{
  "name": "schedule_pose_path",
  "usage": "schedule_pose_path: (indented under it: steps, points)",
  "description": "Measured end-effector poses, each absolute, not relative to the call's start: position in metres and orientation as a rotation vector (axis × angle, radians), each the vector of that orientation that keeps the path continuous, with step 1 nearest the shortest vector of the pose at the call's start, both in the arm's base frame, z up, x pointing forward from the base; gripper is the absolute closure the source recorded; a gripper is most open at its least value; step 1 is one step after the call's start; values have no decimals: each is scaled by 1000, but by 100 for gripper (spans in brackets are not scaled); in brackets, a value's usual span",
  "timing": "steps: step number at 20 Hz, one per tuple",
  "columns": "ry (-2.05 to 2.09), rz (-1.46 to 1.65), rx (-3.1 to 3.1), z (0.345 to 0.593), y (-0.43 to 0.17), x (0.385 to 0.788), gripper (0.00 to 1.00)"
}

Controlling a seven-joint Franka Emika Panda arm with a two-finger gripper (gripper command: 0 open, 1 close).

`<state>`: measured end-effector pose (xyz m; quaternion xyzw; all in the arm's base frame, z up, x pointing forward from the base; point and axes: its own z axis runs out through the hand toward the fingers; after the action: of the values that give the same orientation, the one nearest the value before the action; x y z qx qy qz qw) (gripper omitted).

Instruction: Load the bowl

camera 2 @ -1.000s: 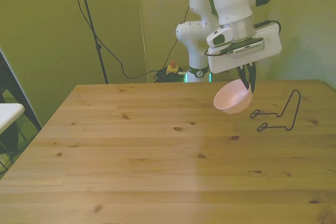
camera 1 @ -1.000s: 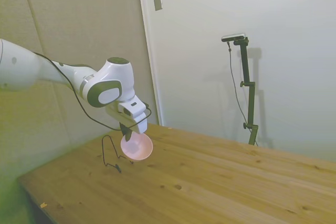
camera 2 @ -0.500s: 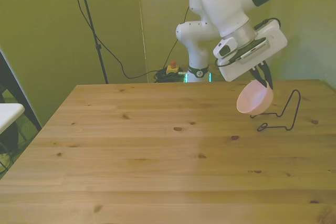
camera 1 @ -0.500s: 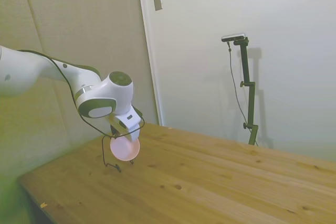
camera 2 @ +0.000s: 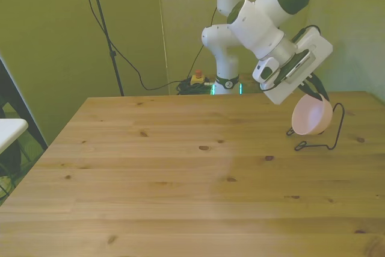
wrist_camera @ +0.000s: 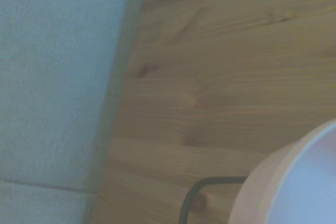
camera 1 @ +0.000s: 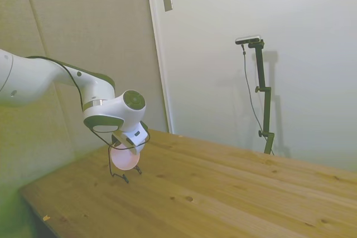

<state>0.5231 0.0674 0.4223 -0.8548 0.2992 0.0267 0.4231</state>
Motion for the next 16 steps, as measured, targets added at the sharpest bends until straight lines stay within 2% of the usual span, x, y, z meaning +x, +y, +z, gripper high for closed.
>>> schedule_pose_path:
  steps: [16]
  points:
    - [665, 45, -2062, 408, 72, 520, 100]
